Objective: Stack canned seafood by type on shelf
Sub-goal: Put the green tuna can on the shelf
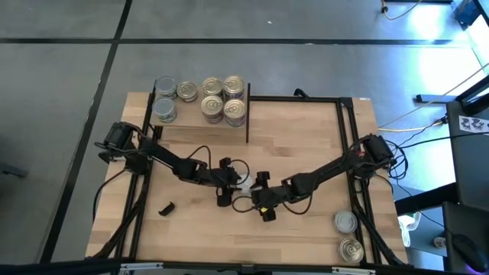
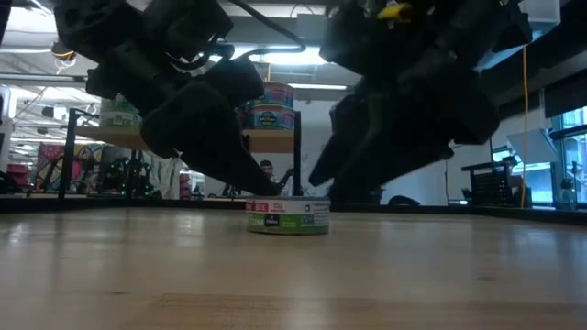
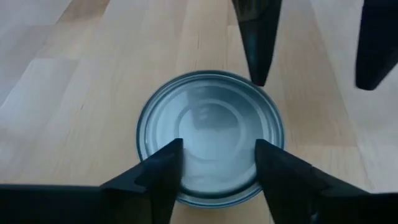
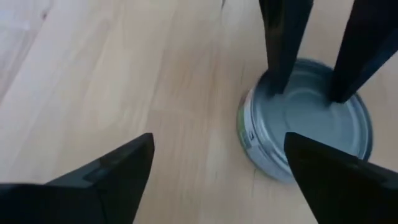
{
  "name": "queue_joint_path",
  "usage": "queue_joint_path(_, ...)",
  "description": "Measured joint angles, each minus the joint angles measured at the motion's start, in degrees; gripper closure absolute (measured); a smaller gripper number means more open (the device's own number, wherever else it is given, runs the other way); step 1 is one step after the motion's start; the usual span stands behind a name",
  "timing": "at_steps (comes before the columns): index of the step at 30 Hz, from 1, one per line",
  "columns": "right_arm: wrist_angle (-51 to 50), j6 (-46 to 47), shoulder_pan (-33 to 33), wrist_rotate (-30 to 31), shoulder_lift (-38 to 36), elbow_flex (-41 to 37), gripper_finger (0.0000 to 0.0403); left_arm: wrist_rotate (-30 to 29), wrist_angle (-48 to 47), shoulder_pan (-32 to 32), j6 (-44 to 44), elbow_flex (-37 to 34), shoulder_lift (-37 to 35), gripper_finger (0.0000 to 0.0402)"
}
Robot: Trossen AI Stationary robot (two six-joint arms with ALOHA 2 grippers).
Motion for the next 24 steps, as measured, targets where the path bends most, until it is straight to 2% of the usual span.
queue_joint_path(9,0.9,-13.1,0.0,7.7,0.9,0.0,0.0036,2.0,14.7,0.8,-2.6,-8.2,0.0,0.0256)
queue_joint_path(15,3.9,-23.8,0.0,14.1,3.3,0.1,0.0036,3.8,23.9,2.4,-5.4,-13.2,0.1,0.0267)
queue_joint_path(24,9.7,-37.0,0.0,18.2,7.2,0.1,0.0036,4.1,32.6,2.6,-7.5,-18.5,0.1,0.0269)
